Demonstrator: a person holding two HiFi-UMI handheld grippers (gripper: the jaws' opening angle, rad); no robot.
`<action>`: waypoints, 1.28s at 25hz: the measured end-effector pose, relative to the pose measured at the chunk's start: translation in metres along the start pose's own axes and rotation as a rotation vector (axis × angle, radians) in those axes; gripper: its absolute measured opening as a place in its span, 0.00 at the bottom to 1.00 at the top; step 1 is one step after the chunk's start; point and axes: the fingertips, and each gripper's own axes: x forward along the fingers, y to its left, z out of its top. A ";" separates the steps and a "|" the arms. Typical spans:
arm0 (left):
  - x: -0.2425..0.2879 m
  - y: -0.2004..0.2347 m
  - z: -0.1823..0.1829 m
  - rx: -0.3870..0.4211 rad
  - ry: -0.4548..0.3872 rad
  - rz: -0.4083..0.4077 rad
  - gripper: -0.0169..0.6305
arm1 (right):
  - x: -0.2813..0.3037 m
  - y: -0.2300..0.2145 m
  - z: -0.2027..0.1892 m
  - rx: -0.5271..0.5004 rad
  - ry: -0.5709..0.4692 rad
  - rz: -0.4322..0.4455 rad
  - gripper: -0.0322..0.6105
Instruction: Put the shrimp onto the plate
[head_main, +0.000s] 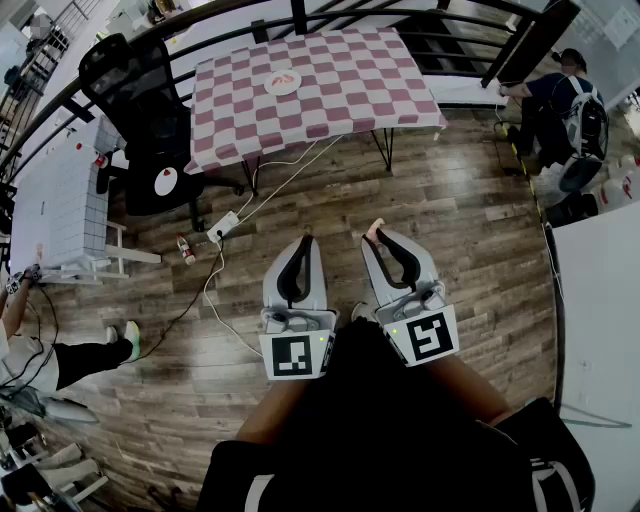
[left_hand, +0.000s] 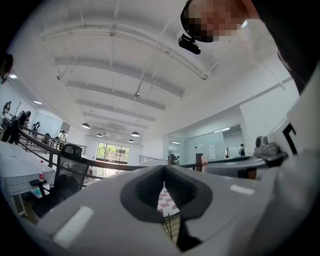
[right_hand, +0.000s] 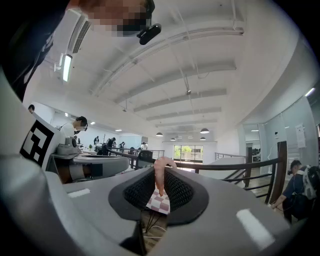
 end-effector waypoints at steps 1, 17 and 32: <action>0.000 -0.003 -0.002 0.001 0.006 0.000 0.04 | -0.002 -0.002 -0.001 0.006 -0.002 0.000 0.14; -0.001 -0.014 -0.017 0.043 0.020 0.114 0.04 | -0.033 -0.045 -0.016 0.072 -0.038 0.032 0.14; 0.008 -0.035 -0.029 0.060 0.035 0.125 0.04 | -0.051 -0.072 -0.040 0.103 -0.029 0.022 0.14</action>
